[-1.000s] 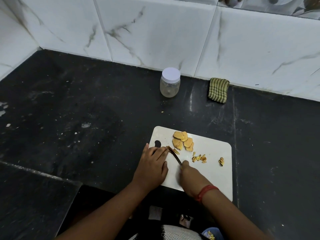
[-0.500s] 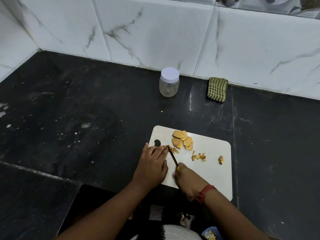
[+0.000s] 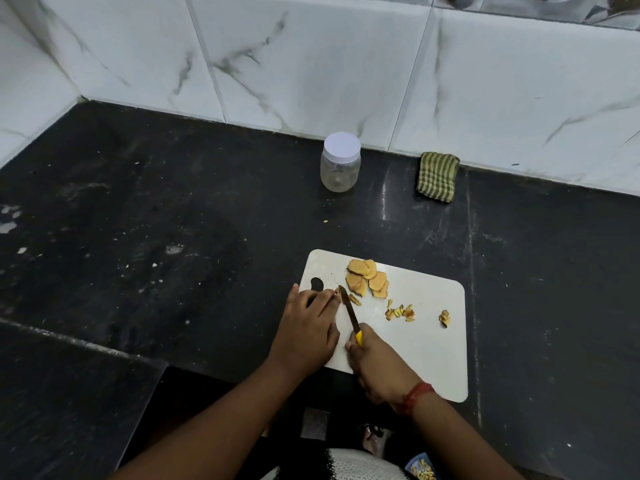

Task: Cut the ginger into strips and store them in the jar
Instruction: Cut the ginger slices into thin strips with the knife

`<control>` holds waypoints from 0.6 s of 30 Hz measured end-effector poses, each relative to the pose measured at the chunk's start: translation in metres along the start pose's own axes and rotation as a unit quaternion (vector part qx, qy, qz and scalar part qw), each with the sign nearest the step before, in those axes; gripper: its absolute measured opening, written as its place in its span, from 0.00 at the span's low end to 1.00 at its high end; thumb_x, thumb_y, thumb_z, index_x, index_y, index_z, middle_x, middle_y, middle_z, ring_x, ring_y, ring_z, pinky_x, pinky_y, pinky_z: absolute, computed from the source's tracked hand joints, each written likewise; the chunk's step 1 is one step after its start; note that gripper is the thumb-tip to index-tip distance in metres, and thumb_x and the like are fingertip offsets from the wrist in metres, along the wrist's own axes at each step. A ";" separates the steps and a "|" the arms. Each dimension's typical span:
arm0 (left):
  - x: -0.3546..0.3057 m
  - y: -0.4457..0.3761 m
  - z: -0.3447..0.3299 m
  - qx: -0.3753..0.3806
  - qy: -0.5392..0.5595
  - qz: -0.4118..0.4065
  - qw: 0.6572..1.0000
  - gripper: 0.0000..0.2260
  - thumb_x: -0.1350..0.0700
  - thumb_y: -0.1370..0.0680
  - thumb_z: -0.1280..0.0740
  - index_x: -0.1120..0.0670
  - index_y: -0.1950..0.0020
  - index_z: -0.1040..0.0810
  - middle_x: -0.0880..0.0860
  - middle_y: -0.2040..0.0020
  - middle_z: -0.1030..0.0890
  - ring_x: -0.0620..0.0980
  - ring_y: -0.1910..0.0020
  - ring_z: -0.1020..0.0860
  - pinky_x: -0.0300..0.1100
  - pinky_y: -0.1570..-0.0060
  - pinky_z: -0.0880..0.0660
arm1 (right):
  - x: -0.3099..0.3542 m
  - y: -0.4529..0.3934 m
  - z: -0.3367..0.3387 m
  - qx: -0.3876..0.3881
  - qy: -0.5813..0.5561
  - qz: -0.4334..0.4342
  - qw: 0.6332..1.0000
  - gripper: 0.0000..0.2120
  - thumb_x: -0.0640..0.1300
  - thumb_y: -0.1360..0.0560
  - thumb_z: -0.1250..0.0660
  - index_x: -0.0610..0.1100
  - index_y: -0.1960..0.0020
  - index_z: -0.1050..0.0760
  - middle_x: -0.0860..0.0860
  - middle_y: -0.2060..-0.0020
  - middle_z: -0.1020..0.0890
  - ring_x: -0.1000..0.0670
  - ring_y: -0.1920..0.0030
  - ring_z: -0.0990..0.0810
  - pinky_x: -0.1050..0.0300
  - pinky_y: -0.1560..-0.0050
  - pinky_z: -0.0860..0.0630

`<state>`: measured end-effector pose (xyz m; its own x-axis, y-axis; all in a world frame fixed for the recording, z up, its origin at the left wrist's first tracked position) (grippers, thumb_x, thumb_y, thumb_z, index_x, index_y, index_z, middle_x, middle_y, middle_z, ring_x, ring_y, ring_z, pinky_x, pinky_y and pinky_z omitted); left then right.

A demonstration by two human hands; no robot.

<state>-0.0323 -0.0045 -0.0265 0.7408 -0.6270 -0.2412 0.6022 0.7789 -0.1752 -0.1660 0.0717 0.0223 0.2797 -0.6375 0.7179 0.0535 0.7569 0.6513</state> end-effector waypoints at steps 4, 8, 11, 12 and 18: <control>0.001 0.000 -0.002 0.004 -0.009 0.002 1.000 0.22 0.51 0.22 0.43 0.55 0.31 0.22 0.51 0.34 0.23 0.53 0.39 0.26 0.63 0.26 0.36 | 0.003 -0.006 0.003 -0.037 0.162 0.028 0.986 0.05 0.46 0.18 0.45 0.45 0.49 0.36 0.47 0.64 0.26 0.50 0.66 0.27 0.58 0.67 0.34; 0.000 0.000 -0.001 0.013 -0.009 0.003 1.000 0.23 0.50 0.21 0.44 0.54 0.30 0.23 0.51 0.32 0.24 0.52 0.38 0.26 0.62 0.26 0.36 | 0.009 -0.007 0.001 -0.046 0.188 0.026 0.981 0.06 0.45 0.18 0.46 0.42 0.45 0.35 0.46 0.60 0.24 0.48 0.60 0.25 0.56 0.59 0.32; 0.001 0.000 -0.001 0.010 0.004 0.001 1.000 0.22 0.51 0.21 0.43 0.54 0.29 0.24 0.50 0.28 0.27 0.51 0.38 0.27 0.62 0.25 0.38 | 0.010 -0.006 0.001 -0.046 0.189 0.023 0.981 0.06 0.45 0.18 0.46 0.43 0.45 0.35 0.45 0.58 0.23 0.47 0.60 0.24 0.56 0.59 0.33; 0.001 0.000 -0.001 0.009 0.008 0.000 1.000 0.22 0.51 0.21 0.42 0.54 0.29 0.24 0.50 0.27 0.27 0.51 0.38 0.27 0.62 0.25 0.39 | 0.011 -0.006 0.001 -0.046 0.189 0.022 0.981 0.06 0.45 0.18 0.46 0.42 0.45 0.35 0.44 0.58 0.23 0.47 0.59 0.24 0.56 0.59 0.33; 0.003 0.001 -0.001 0.006 0.014 -0.007 1.000 0.21 0.52 0.21 0.41 0.53 0.29 0.23 0.49 0.28 0.26 0.50 0.37 0.28 0.62 0.24 0.40 | 0.012 -0.008 0.003 -0.047 0.206 0.021 0.977 0.05 0.45 0.18 0.46 0.43 0.46 0.35 0.49 0.64 0.26 0.51 0.64 0.27 0.57 0.66 0.36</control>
<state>-0.0301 -0.0058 -0.0281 0.7235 -0.6371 -0.2658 0.6162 0.7696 -0.1675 -0.1655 0.0571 0.0265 0.6442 -0.5085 0.5714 0.1163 0.8035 0.5838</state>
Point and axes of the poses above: each hand's wrist, its own y-axis away from the middle knuckle, its own z-axis out of the back of the hand, x = y × z, the point moved 2 cm from there along -y, towards the middle knuckle
